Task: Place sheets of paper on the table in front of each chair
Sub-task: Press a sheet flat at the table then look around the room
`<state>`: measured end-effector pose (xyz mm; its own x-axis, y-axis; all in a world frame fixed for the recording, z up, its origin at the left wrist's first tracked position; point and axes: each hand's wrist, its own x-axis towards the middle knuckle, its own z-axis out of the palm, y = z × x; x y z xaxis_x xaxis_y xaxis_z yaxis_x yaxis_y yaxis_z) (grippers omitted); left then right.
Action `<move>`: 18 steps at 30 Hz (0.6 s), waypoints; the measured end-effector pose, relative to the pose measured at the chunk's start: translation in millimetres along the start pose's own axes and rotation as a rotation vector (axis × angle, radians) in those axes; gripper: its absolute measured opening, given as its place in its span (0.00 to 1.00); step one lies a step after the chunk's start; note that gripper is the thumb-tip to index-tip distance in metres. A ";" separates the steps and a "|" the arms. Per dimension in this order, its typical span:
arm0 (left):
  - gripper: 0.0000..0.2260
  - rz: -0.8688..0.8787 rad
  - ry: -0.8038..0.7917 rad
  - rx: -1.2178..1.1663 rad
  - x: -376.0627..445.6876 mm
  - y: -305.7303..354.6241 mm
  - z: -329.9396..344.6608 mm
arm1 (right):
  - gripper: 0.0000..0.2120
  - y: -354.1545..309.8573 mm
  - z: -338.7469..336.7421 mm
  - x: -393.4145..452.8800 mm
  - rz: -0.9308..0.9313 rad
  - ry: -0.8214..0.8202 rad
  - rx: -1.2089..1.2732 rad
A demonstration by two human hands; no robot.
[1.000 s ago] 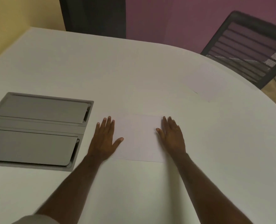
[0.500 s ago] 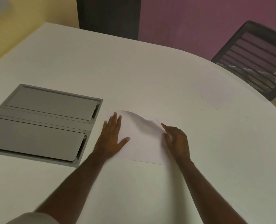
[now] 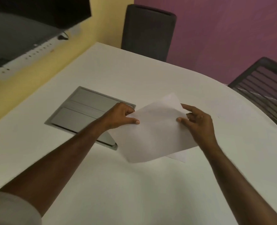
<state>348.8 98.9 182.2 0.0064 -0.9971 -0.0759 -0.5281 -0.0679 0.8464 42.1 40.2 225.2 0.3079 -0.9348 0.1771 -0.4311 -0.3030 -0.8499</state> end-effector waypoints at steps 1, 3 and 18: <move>0.09 -0.017 0.010 -0.009 -17.3 2.3 -11.5 | 0.16 -17.9 3.4 2.0 0.046 -0.037 0.003; 0.10 -0.052 0.045 -0.025 -53.7 0.6 -32.3 | 0.06 -47.0 15.1 3.8 0.083 -0.092 -0.056; 0.13 -0.575 0.241 0.164 -327.0 -116.2 -100.2 | 0.09 -102.6 252.2 -79.9 0.210 -0.452 -0.143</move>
<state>493.2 429.4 161.4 0.5077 -0.7843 -0.3567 -0.5065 -0.6066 0.6128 275.6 192.7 173.1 0.5246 -0.8142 -0.2490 -0.6249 -0.1696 -0.7621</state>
